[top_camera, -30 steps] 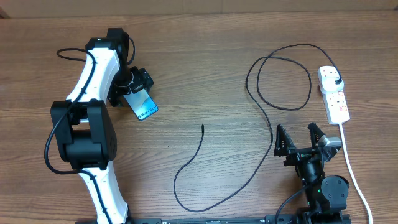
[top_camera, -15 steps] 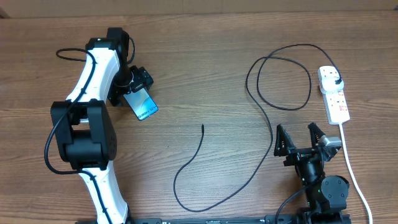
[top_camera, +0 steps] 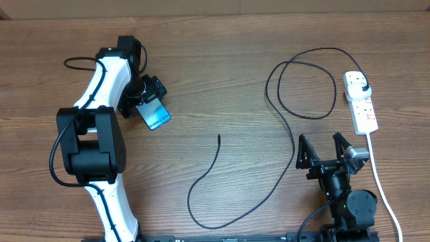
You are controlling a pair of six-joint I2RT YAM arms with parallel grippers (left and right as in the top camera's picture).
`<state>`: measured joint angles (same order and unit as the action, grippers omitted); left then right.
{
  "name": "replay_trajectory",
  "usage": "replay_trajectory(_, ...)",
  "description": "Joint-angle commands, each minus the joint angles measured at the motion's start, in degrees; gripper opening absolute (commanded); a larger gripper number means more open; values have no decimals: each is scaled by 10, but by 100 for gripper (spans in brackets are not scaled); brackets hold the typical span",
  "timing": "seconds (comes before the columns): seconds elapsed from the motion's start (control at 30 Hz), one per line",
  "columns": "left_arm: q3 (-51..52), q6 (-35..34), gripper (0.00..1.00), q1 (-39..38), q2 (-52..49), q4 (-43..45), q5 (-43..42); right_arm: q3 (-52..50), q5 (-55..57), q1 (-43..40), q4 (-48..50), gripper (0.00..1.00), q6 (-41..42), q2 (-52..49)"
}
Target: Plug charger to phone and switch on socket
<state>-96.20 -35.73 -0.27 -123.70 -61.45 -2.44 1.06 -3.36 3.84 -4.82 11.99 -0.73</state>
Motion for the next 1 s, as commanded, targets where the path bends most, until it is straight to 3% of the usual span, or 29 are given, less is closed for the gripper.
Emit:
replay_trajectory(0.0, 18, -8, 99, 2, -7, 7, 9, -6, 8, 3, 2, 100, -2, 6)
replay_trajectory(0.97, 19, -68, 99, 3, -7, 37, 11, -6, 8, 3, 2, 100, -2, 6)
